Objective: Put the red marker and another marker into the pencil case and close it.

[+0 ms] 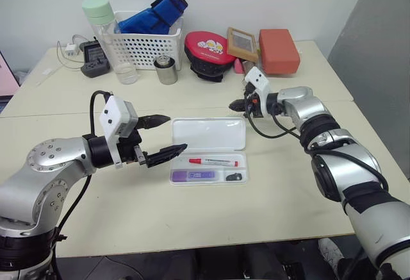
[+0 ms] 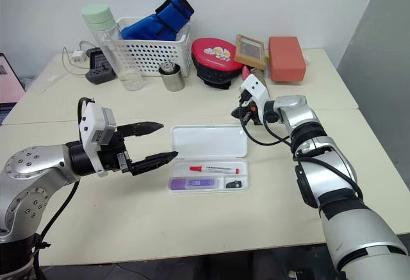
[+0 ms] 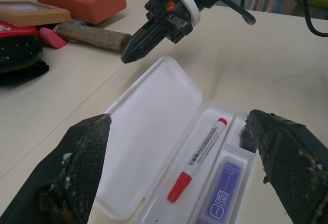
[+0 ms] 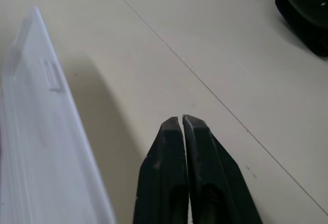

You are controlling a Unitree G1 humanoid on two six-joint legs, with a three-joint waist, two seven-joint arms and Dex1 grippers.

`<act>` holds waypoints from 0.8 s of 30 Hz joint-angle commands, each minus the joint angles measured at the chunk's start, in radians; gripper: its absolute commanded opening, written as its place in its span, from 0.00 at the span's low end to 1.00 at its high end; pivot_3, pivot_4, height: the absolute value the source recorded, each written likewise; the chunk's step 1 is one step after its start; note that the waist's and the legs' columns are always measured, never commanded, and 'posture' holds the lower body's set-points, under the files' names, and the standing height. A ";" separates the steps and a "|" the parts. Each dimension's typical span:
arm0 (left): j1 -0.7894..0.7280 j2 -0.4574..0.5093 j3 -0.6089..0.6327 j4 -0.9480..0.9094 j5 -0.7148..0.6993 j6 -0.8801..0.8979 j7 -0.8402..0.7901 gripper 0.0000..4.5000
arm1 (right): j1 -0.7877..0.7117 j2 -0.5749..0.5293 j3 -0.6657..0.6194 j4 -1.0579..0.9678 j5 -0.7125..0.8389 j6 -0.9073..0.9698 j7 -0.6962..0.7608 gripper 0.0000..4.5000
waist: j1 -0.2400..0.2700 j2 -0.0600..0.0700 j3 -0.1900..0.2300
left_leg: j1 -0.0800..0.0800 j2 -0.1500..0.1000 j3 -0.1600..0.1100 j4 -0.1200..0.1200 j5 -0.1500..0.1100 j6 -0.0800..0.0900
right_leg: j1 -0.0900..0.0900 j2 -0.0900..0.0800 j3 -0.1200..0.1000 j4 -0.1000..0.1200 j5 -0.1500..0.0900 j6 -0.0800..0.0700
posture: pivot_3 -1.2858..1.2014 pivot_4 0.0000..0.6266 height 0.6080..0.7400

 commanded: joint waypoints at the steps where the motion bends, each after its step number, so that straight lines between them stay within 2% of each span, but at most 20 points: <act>1: 0.001 0.017 0.024 -0.042 -0.022 0.001 0.009 1.00 | -0.018 0.000 0.001 0.010 -0.039 -0.029 0.023 0.01 | 0.000 0.000 0.000 | 0.000 0.000 0.000 0.000 0.000 0.000 | 0.000 0.000 0.000 0.000 0.000 0.000 | 0.52 0.24 1.00; 9: -0.007 0.017 0.013 -0.040 -0.023 -0.002 0.008 1.00 | -0.008 -0.001 0.008 0.014 -0.091 -0.053 0.071 0.01 | -0.001 0.000 0.000 | 0.000 0.000 0.000 0.000 0.000 0.000 | 0.000 0.000 0.000 0.000 0.000 0.000 | 0.52 0.24 1.00; 24: -0.012 0.016 0.004 -0.032 -0.014 -0.011 0.005 1.00 | -0.012 -0.012 -0.003 -0.052 -0.082 -0.059 0.311 0.01 | -0.002 0.000 0.000 | 0.000 0.000 0.000 0.000 0.000 0.000 | 0.000 0.000 0.000 0.000 0.000 0.000 | 0.52 0.24 1.00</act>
